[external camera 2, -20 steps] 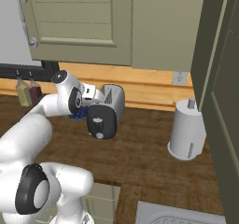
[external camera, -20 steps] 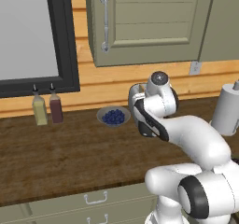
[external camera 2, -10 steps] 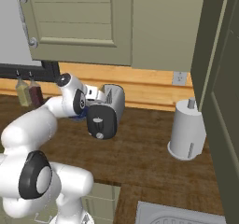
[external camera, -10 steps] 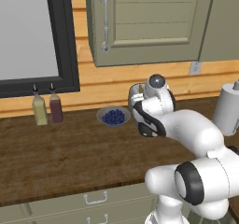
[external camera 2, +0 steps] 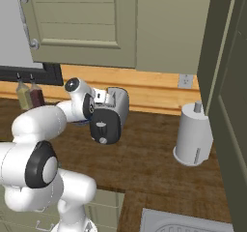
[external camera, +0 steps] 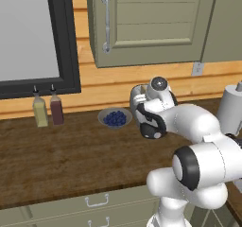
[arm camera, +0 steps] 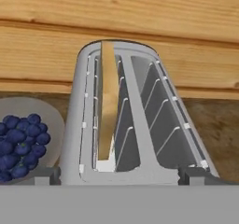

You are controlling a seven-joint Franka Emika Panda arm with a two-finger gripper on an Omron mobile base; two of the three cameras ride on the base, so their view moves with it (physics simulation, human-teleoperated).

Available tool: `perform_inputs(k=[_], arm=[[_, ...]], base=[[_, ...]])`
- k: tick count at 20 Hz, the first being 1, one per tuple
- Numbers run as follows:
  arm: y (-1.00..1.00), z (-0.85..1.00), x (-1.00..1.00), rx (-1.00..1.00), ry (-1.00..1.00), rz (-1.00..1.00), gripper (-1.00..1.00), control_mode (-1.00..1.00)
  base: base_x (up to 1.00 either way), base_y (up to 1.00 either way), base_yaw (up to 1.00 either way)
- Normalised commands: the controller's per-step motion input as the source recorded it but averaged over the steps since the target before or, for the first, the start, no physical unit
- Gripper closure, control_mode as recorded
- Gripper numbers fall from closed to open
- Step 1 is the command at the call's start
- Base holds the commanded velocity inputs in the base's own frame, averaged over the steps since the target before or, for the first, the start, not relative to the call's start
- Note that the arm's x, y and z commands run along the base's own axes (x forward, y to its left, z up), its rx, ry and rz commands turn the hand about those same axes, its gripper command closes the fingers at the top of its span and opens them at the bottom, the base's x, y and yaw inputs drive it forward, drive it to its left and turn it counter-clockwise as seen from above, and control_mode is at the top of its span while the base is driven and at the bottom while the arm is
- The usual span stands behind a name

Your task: Start the toaster. Once the lever pops up, take the bread to the plate on the dining counter.

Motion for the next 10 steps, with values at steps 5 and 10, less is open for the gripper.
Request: perform_inputs(k=[5,10], arm=[[0.0,-0.09,0.29,0.0,0.0,0.0,-1.0,-1.0],[0.0,-0.04,0.34,0.0,0.0,0.0,-1.0,-1.0]], base=[[0.0,0.0,0.0],[0.0,0.0,0.0]])
